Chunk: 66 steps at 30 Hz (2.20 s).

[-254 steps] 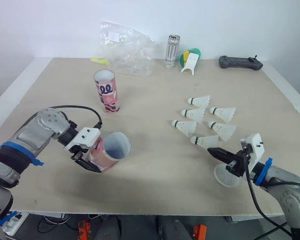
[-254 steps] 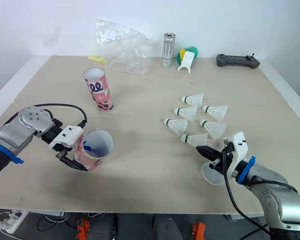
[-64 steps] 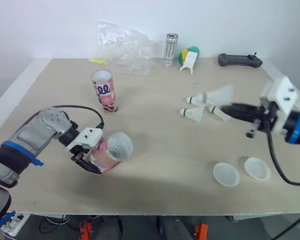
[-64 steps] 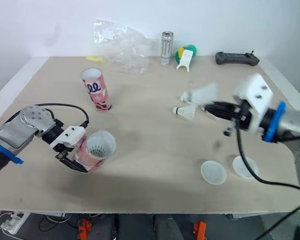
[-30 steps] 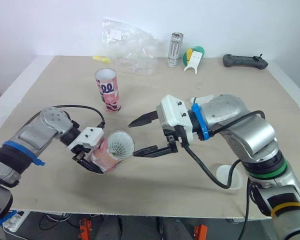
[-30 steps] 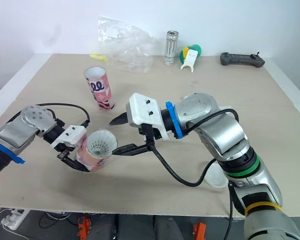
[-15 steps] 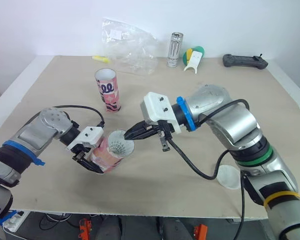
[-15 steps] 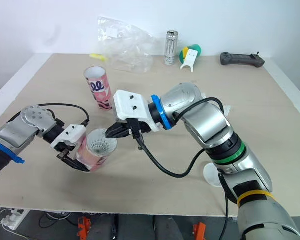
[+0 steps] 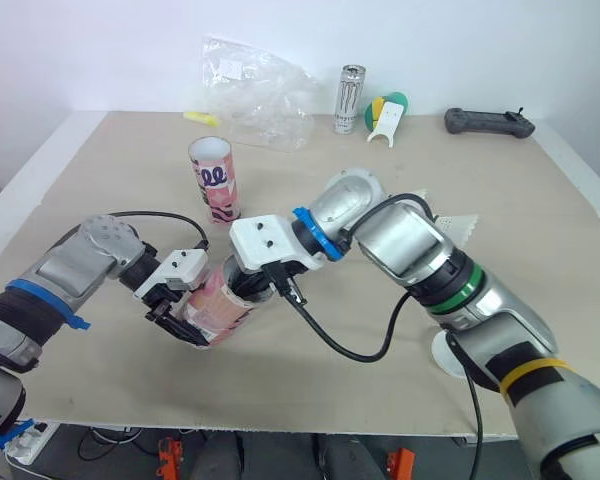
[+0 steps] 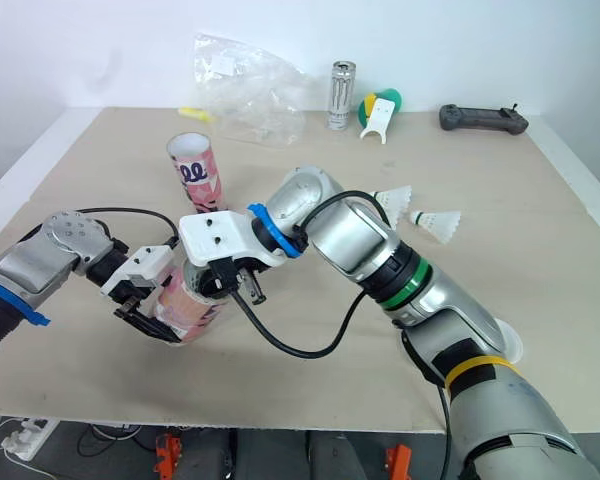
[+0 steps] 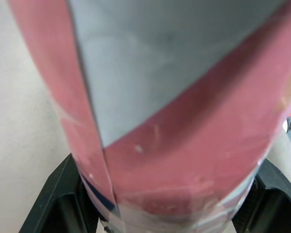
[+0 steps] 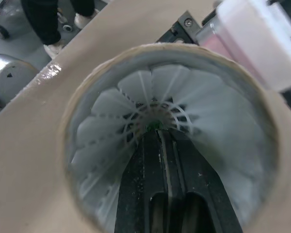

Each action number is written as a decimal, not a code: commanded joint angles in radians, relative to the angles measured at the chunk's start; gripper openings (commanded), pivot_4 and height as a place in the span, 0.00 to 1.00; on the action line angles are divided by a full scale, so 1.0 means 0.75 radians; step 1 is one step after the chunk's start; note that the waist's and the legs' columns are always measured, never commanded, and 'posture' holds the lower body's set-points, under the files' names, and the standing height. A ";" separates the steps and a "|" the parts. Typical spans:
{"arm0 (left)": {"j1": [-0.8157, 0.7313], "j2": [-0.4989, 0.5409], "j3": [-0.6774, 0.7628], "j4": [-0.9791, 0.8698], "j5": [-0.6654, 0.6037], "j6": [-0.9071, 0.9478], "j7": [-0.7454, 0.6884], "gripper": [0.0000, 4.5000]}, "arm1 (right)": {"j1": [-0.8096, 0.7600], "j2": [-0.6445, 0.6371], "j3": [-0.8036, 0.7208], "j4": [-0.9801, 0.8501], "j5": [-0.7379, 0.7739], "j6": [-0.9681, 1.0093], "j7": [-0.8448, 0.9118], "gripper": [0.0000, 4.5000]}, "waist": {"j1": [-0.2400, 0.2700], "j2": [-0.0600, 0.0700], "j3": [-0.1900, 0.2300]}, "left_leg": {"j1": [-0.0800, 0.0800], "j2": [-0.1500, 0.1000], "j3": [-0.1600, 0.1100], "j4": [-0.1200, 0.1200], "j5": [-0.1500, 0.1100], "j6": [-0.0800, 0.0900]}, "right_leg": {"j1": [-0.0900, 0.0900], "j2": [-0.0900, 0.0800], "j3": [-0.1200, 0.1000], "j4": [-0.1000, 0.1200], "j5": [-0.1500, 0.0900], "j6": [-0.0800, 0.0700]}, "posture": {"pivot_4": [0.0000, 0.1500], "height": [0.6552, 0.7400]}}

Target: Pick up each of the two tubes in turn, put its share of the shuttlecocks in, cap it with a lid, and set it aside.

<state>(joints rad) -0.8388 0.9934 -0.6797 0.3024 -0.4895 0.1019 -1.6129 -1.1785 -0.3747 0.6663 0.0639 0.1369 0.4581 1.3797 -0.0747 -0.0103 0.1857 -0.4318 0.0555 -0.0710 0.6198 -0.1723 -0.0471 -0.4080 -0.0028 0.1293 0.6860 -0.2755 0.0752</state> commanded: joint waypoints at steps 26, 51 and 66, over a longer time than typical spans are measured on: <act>0.014 -0.055 0.118 -0.084 -0.017 0.018 -0.002 0.63 | 0.142 -0.454 -0.608 -0.287 0.334 0.302 0.092 0.02 | -0.002 -0.002 0.002 | -0.002 0.000 -0.003 -0.002 0.000 0.001 | -0.002 0.000 -0.005 0.000 -0.003 -0.005 | 1.00 1.00; 0.221 -0.937 0.399 0.405 0.439 -0.478 0.495 0.63 | 0.785 -1.157 -0.542 -0.042 -0.073 -0.278 0.295 0.58 | 0.039 0.002 0.003 | 0.000 -0.006 0.001 0.010 0.001 -0.001 | 0.007 -0.005 -0.001 -0.004 0.005 0.007 | 1.00 1.00; 0.250 -0.940 0.421 0.464 0.438 -0.465 0.397 0.63 | 0.965 -1.184 -0.570 -0.095 -0.145 -0.292 0.224 0.58 | 0.027 0.007 0.000 | 0.009 -0.007 0.003 0.016 0.004 -0.007 | 0.018 -0.006 0.005 -0.006 0.007 0.006 | 1.00 1.00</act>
<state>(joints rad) -0.6780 0.2697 -0.3474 0.6109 -0.2099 -0.2800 -1.3046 -0.4416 -1.2463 0.2720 -0.0048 0.0386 0.2510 1.5452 -0.0545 -0.0053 0.1856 -0.4253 0.0499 -0.0687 0.6321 -0.1690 -0.0526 -0.3943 -0.0076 0.1332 0.6816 -0.2699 0.0796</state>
